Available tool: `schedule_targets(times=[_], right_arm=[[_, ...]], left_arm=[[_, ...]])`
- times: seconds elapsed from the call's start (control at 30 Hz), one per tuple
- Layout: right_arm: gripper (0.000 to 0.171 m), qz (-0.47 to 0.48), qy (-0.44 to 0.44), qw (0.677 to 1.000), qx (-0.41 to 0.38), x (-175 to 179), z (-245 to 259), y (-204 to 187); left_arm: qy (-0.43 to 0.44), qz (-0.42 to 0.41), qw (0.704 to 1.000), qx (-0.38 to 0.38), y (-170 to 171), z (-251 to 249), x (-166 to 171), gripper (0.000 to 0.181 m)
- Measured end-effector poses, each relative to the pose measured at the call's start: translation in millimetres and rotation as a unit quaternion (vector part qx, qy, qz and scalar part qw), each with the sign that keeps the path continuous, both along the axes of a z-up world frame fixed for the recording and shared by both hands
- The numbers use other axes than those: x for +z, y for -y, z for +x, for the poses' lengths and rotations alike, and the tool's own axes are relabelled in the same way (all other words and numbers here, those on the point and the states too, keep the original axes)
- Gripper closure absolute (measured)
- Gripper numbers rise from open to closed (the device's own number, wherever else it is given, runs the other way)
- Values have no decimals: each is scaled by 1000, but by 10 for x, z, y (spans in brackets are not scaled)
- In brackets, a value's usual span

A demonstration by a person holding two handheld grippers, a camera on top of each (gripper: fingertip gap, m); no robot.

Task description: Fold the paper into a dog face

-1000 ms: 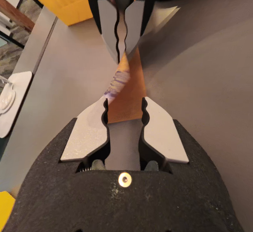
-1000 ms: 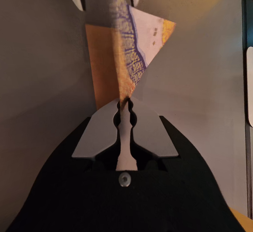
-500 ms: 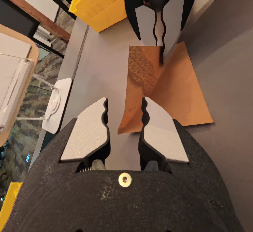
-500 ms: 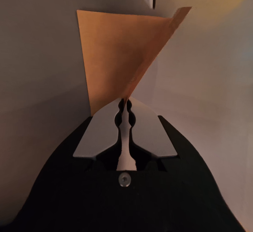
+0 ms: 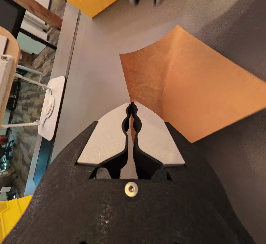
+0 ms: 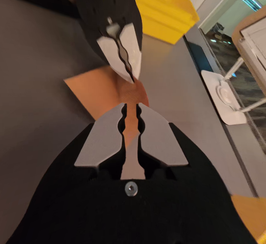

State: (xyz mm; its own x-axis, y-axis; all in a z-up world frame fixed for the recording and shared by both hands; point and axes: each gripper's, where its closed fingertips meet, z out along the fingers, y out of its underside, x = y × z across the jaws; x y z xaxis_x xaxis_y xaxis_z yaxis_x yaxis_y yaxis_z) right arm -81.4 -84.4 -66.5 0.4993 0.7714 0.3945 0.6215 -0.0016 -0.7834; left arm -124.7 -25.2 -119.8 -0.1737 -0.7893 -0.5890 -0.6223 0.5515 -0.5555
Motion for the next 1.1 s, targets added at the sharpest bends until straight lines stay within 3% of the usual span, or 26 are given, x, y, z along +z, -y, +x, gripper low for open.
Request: schedule_targets(times=[0.1,0.2,0.27,0.4,0.5,0.67,0.77,0.83,0.93,1.1], right_arm=[[170,-92,-46,993,62,-162,-369,314],[169,-159,17,983,93,-600,-476,432],[164,-121,32,986,108,-616,-499,442],[144,11,-9,994,105,-267,-543,395],[134,81,21,994,77,-208,-526,293],[134,55,88,986,127,-548,-583,374],[134,90,121,980,133,-579,-569,375],[135,119,139,976,117,-582,-558,292],[169,102,155,976,117,-681,-550,246],[170,-1,32,996,78,-533,-472,139]], left_arm=[[-2,1,1000,17,-1,-24,-64,181],[3,21,999,26,-16,-26,-63,181],[6,29,999,28,-17,-30,-52,181],[15,33,999,34,-34,-42,-21,181],[22,25,999,35,-42,-45,3,181],[27,14,999,36,-48,-63,19,181],[24,11,999,35,-55,-84,-1,181],[23,0,999,36,-62,-84,-16,181],[26,-17,999,35,-65,-79,-16,181],[40,-41,998,12,26,-85,36,181]])
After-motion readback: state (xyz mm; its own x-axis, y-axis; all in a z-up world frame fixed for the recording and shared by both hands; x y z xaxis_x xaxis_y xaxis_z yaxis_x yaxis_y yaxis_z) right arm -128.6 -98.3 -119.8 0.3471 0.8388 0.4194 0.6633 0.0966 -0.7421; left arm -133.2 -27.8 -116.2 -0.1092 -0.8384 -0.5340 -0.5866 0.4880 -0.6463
